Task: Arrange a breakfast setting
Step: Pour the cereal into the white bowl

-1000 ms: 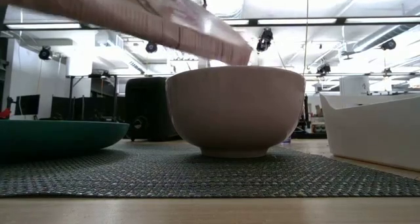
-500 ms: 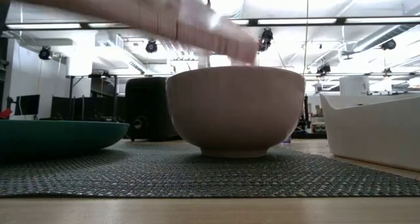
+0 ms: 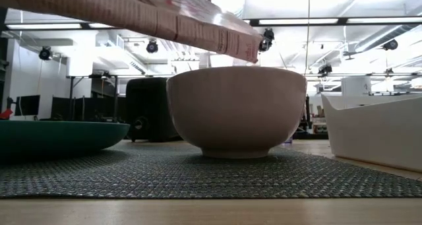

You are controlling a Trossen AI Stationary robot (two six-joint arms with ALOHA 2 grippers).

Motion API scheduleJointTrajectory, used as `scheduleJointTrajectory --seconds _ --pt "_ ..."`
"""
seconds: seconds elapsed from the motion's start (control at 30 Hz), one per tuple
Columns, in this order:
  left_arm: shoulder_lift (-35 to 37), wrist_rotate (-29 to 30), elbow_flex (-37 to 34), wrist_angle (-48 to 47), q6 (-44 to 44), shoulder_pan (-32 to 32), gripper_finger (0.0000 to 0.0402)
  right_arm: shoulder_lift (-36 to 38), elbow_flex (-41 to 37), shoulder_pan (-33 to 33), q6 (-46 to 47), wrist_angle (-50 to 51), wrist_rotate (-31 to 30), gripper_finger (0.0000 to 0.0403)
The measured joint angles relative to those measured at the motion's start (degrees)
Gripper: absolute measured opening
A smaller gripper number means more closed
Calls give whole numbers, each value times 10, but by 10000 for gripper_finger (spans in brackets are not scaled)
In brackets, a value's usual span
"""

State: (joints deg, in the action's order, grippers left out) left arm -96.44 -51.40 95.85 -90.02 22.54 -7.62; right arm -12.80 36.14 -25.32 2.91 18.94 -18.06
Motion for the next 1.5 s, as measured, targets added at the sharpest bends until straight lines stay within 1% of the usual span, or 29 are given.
scheduleJointTrajectory --seconds 0.1,0.2,0.37,0.53,0.8,0.97,1.17,1.33,1.43,1.5 --pt "0 19 0 0 -17 1 0 0 0 0 0 7 0 22" --pt "0 40 0 0 -55 1 0 0 0 0 0 10 0 22" --pt "0 40 0 0 -85 0 0 0 0 0 -8 2 0 22" --pt "0 46 0 0 -87 1 0 0 0 0 -15 -17 0 22" --pt "0 73 0 0 -83 5 0 0 0 0 -9 -21 0 22" --pt "0 66 0 0 -44 5 0 0 0 0 0 -21 0 22" --pt "0 16 2 0 25 14 0 0 0 0 -7 -16 0 22" --pt "0 29 8 0 21 23 0 0 9 0 -12 3 0 22" --pt "0 30 8 0 20 23 0 0 13 0 3 16 0 22" --pt "0 42 8 0 20 23 0 0 13 0 8 22 0 22"
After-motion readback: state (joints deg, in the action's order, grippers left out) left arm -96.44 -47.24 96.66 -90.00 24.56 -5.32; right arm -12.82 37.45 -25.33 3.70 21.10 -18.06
